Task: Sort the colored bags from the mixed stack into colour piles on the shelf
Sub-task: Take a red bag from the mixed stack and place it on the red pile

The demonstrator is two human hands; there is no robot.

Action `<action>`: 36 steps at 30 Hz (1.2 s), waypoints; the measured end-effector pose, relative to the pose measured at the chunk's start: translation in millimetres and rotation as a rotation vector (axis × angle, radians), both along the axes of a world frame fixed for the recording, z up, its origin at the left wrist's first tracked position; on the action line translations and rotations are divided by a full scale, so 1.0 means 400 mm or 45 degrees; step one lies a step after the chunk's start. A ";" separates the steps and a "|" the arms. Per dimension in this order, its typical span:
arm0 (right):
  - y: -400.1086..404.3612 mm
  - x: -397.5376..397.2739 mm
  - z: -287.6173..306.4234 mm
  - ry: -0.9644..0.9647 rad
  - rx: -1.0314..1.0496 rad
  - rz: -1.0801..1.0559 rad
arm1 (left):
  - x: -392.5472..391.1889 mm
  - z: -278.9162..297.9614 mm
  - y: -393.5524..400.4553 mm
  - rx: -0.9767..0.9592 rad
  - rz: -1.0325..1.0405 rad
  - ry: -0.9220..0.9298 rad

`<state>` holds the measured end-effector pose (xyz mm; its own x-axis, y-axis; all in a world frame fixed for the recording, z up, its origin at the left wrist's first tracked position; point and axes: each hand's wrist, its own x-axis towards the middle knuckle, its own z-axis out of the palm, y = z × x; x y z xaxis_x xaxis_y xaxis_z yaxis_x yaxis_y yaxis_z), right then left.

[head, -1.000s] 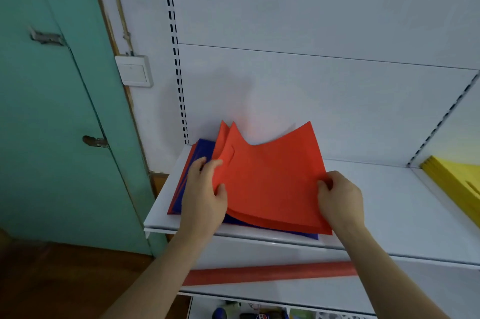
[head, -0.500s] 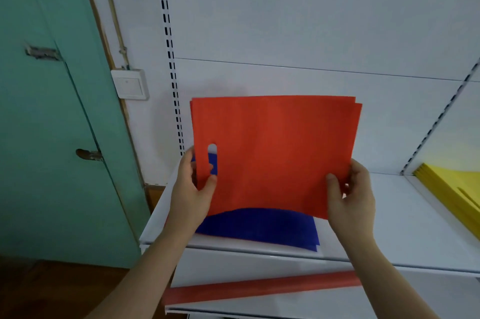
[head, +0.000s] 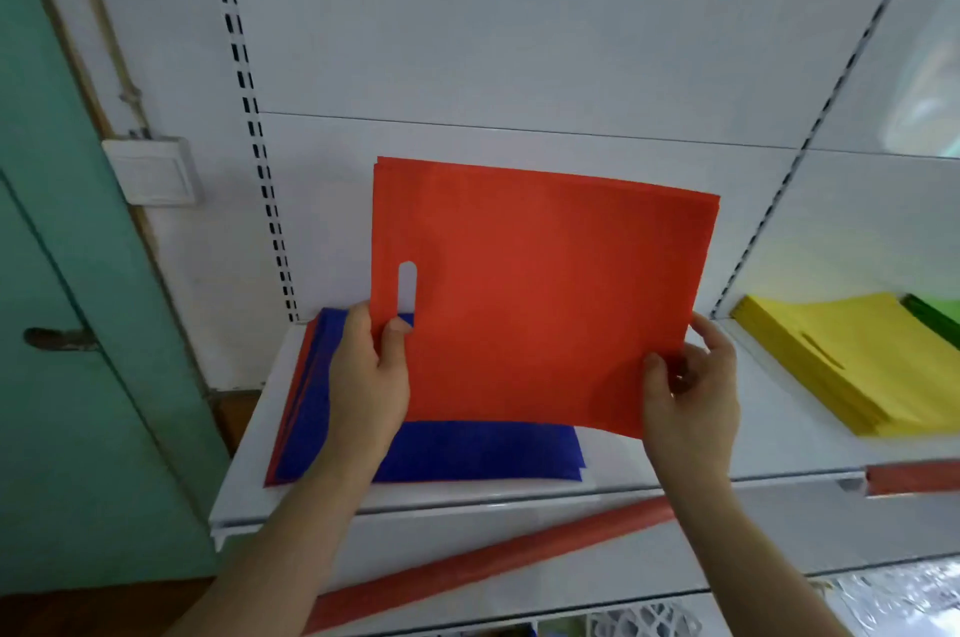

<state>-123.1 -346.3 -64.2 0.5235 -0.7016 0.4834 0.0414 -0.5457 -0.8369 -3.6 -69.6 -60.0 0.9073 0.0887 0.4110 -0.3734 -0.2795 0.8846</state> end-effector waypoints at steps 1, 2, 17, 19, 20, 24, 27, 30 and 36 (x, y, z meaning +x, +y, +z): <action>-0.010 -0.021 -0.005 -0.012 0.009 -0.045 | -0.005 -0.001 -0.019 -0.015 -0.021 0.000; -0.024 -0.044 -0.014 -0.021 0.018 -0.093 | -0.012 -0.003 -0.040 -0.022 -0.046 -0.002; -0.416 -0.486 -0.035 -0.071 -0.158 -0.595 | -0.255 0.021 -0.586 -0.008 -0.397 -0.114; -0.492 -0.558 -0.042 -0.021 -0.224 -0.605 | -0.305 0.025 -0.684 0.038 -0.436 -0.145; -0.534 -0.597 -0.046 0.016 -0.240 -0.603 | -0.330 0.026 -0.734 0.069 -0.451 -0.163; -0.731 -0.777 -0.053 0.086 -0.245 -0.670 | -0.462 0.026 -0.972 0.124 -0.560 -0.235; -0.851 -0.906 -0.062 0.096 -0.208 -0.754 | -0.561 0.019 -1.139 0.153 -0.675 -0.237; -0.950 -1.016 -0.078 0.111 -0.191 -0.828 | -0.649 0.007 -1.288 0.181 -0.779 -0.230; -1.132 -1.150 -0.127 0.185 -0.128 -1.000 | -0.735 -0.022 -1.580 0.330 -0.938 -0.283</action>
<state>-582.9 -798.9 -114.8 -0.0419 -0.8477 0.5288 -0.4913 -0.4433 -0.7497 -297.8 -701.7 -68.9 0.5904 -0.6223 0.5139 -0.7006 -0.0791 0.7092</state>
